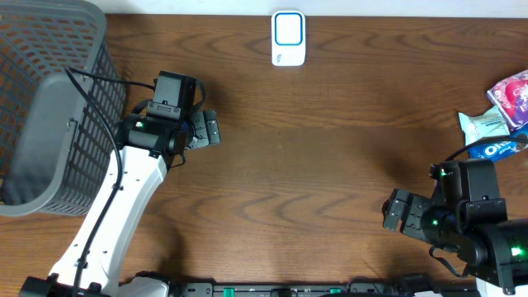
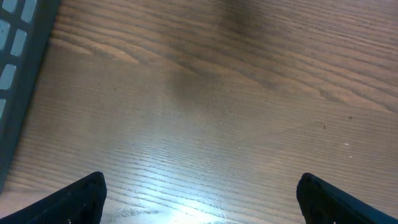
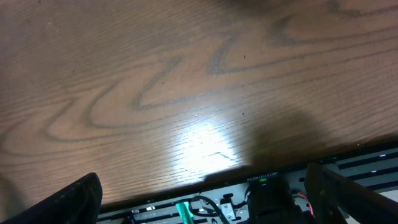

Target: Scan the item barcode

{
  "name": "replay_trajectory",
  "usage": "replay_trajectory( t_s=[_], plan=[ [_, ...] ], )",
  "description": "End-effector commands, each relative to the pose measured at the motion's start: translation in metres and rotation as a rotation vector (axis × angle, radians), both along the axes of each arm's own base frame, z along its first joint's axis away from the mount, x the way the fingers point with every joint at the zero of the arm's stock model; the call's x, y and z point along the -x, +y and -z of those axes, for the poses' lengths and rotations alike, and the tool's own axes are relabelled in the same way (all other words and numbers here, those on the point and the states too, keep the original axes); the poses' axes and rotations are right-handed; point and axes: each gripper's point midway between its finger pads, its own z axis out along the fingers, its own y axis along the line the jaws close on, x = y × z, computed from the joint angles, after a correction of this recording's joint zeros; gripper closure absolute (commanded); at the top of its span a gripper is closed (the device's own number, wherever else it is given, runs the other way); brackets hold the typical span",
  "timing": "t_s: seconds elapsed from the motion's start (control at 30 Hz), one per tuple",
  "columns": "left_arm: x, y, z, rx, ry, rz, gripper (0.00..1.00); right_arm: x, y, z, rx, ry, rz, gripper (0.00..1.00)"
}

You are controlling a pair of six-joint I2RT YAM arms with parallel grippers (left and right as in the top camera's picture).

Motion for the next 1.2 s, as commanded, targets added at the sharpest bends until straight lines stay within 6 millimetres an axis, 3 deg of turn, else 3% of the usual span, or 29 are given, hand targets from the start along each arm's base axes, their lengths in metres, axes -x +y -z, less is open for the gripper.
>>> replay_trajectory(
  t_s=[0.0, 1.17],
  plan=[
    [-0.002, 0.003, -0.001, -0.005, -0.003, -0.02, 0.02, 0.001, 0.001, 0.001, 0.001, 0.004, -0.021, 0.01],
    [-0.002, 0.003, -0.001, -0.005, -0.003, -0.02, 0.02, -0.018, 0.004, -0.013, 0.023, -0.144, -0.118, 0.01]
  ],
)
